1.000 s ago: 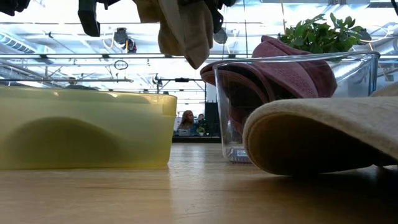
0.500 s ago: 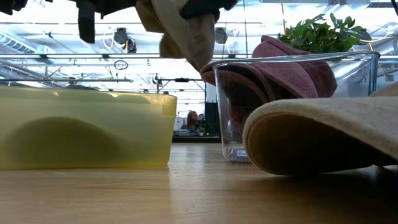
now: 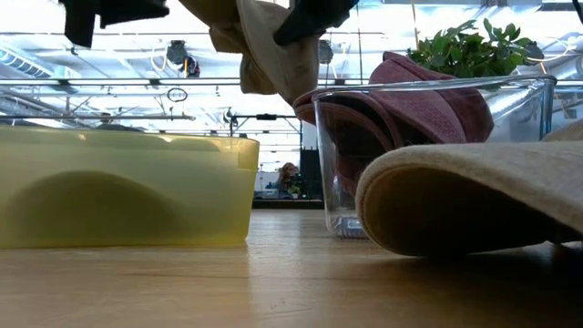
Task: Pick & Place hat
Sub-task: Put the top brown cap into the yellow bin
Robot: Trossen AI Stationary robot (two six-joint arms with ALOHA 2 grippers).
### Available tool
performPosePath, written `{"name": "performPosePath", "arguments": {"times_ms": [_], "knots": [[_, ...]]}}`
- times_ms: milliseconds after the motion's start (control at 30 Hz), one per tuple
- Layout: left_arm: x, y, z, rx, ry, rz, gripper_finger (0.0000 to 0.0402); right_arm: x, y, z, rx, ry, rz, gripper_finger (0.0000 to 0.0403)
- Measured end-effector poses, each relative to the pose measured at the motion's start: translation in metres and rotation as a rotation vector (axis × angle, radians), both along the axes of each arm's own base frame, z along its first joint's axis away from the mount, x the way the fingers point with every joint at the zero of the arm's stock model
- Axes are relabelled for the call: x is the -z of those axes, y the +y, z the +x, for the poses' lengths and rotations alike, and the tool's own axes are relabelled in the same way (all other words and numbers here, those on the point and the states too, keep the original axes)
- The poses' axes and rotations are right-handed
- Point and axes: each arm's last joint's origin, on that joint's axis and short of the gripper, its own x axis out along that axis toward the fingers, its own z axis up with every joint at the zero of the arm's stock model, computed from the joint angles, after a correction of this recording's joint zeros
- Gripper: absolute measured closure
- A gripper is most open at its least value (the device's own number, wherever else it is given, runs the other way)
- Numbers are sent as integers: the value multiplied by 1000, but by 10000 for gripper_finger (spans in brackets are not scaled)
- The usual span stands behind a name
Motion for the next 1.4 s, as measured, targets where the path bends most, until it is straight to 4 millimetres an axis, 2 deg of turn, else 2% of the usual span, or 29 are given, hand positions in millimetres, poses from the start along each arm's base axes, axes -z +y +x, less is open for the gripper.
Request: {"name": "performPosePath", "arguments": {"times_ms": [100,200,267,333,400,567,633,733,800,900,1133,1233,1300,1400], "knots": [[7,0,-2,-69,-7,-47,264,-5,-3,0,-19,-8,-30,395],[6,-6,-7,-34,-25,-69,271,-10,-6,0,-31,-1,-50,395],[-1,-8,-10,16,-26,-57,278,-14,-8,-1,-39,3,-64,395],[-22,-8,-15,65,-73,-78,289,-17,-9,-2,-45,-1,-75,395],[-52,-2,-23,92,-144,-124,302,-16,-11,-2,-45,7,-79,395],[-124,40,-60,76,-292,-253,344,-14,-11,-2,-63,18,-98,395],[-140,60,-77,75,-342,-311,366,-14,-9,-3,-80,16,-107,394],[-149,87,-106,170,-418,-430,395,-14,-4,-3,-119,11,-137,394],[-143,101,-124,351,-410,-523,394,-14,0,-3,-145,7,-155,394],[-121,108,-138,599,-284,-669,391,-14,3,-3,-166,5,-165,394],[-70,104,-132,540,-195,-781,390,-15,2,2,-174,-41,-182,393],[-50,102,-127,509,-169,-786,385,-5,-1,13,-222,-62,-192,393],[-40,101,-127,510,-190,-817,392,8,-2,22,-257,-35,-180,393],[-26,99,-124,515,-236,-866,397,16,-1,38,-273,-6,-188,393]]}}
